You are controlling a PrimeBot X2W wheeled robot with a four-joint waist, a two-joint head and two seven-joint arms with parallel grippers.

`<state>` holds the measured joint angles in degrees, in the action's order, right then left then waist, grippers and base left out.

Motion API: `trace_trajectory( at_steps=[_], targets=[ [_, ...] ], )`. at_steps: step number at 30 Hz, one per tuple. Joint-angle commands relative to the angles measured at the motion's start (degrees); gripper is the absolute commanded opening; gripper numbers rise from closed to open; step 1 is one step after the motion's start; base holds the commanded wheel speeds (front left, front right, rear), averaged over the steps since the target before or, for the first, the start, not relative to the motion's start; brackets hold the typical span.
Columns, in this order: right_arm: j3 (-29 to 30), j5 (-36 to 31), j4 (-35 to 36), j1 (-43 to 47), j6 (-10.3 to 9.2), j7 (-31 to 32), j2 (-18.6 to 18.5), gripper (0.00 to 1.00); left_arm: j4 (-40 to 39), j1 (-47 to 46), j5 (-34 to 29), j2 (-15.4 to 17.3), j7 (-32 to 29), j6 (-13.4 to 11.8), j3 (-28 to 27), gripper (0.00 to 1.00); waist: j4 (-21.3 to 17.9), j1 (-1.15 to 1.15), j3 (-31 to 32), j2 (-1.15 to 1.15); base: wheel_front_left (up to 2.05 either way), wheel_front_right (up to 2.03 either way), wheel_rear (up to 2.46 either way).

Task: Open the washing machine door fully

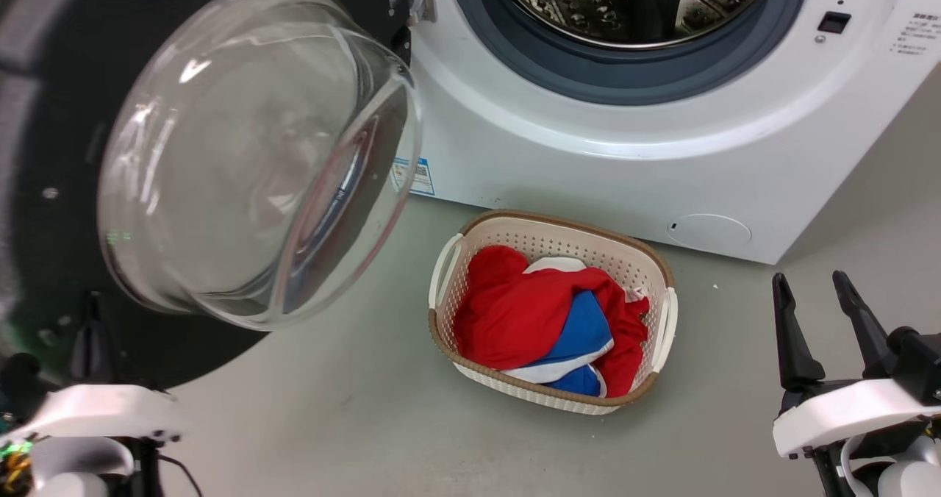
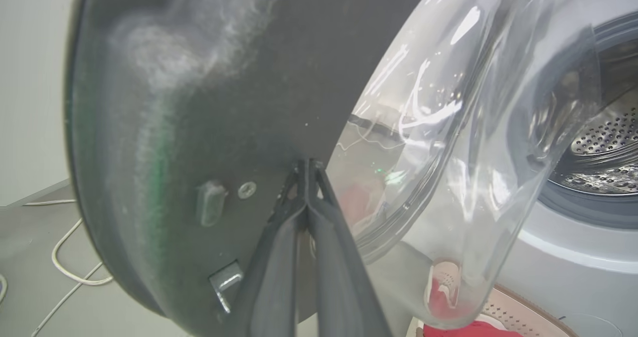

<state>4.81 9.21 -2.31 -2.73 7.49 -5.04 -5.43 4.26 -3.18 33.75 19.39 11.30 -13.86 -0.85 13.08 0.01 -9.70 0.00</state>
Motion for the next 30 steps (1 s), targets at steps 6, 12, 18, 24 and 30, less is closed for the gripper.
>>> trace_trajectory(
  at_steps=[6,12,18,24,30],
  targets=[
    [0.0,0.6,-0.7,-1.2,0.01,-0.5,-0.4,1.00,4.9,-2.6,2.0,2.6,1.1,0.8,-3.8,0.00,-0.9,-0.01,-1.0,0.00,0.00,0.00,0.00],
    [0.2,0.9,-1.1,-1.2,0.01,-0.2,-0.3,1.00,7.7,-4.5,1.8,4.1,1.3,1.3,-4.3,0.00,-0.8,-0.01,-0.6,0.00,0.00,0.00,0.00],
    [0.4,0.8,-1.4,-0.1,0.01,-0.5,0.1,1.00,8.2,-3.0,0.7,3.5,1.7,0.9,-3.0,0.00,-0.8,-0.01,1.5,0.00,0.00,0.00,0.00],
    [0.8,0.6,-1.6,2.0,0.01,-0.4,0.8,1.00,5.5,0.8,-1.9,2.3,2.0,-0.2,-0.2,0.00,-0.4,-0.01,4.7,0.00,0.00,0.00,0.00],
    [1.2,0.8,-1.0,4.1,0.01,-0.1,1.4,1.00,-0.6,5.6,-5.5,0.6,2.4,-2.7,3.3,0.00,0.1,-0.01,7.6,0.00,0.00,0.00,0.00]
  ],
)
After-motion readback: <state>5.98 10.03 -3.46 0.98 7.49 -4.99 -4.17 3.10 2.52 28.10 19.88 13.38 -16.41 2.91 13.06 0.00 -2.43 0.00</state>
